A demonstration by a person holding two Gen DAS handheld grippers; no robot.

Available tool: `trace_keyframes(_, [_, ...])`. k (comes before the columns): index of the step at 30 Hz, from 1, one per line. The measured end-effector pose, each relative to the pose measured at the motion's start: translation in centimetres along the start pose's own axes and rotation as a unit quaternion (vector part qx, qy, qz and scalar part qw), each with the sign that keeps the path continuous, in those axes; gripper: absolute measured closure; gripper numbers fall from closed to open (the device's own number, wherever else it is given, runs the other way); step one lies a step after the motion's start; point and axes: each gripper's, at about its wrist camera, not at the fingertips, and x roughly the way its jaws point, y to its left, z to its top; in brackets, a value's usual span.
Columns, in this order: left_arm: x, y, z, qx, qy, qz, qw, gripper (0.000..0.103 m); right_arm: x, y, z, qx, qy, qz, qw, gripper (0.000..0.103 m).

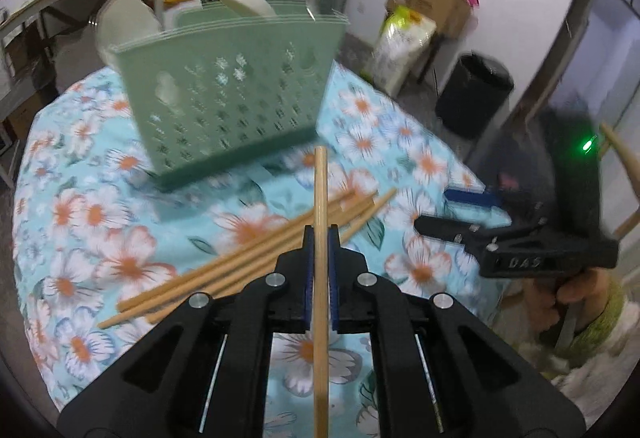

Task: Organize utensils
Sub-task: 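Lift the chopstick with the left tool while the right tool reaches the remaining chopsticks, then close the right tool on a chopstick while the left tool carries its chopstick up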

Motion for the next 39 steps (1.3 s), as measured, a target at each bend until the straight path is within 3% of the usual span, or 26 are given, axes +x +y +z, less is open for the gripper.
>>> trace_keyframes(6, [-3.5, 1.9, 0.9, -0.051, -0.076, -0.014, 0.9957, 0.098, 1.5, 0.5, 0.3, 0.061, 0.035, 0.071, 0.995, 0.044])
trace_keyframes(11, [-6.1, 3.1, 1.2, -0.079, -0.135, -0.023, 0.9874, 0.098, 2.8, 2.3, 0.3, 0.087, 0.061, 0.135, 0.985, 0.049])
trace_keyframes(16, [-8.2, 4.3, 1.0, -0.108, -0.179, -0.033, 0.9775, 0.098, 4.7, 3.2, 0.2, 0.112, 0.083, 0.15, 0.979, 0.053])
trace_keyframes(22, [-9.1, 5.8, 0.5, -0.13, -0.19, -0.043, 0.9723, 0.098, 7.0, 1.9, 0.1, 0.183, 0.091, 0.16, 0.966, 0.059])
trace_keyframes(27, [-9.3, 6.6, 0.0, -0.134, -0.194, -0.048, 0.9706, 0.098, 7.5, 1.6, 0.5, 0.213, 0.087, 0.151, 0.961, 0.065])
trace_keyframes(35, [-9.4, 7.0, -0.1, -0.135, -0.196, -0.052, 0.9699, 0.098, 7.1, -0.6, 0.0, 0.264, 0.086, 0.151, 0.949, 0.082])
trace_keyframes(39, [-9.5, 7.0, -0.1, -0.135, -0.197, -0.052, 0.9697, 0.098, 7.0, -1.3, -0.2, 0.277, 0.085, 0.155, 0.944, 0.085])
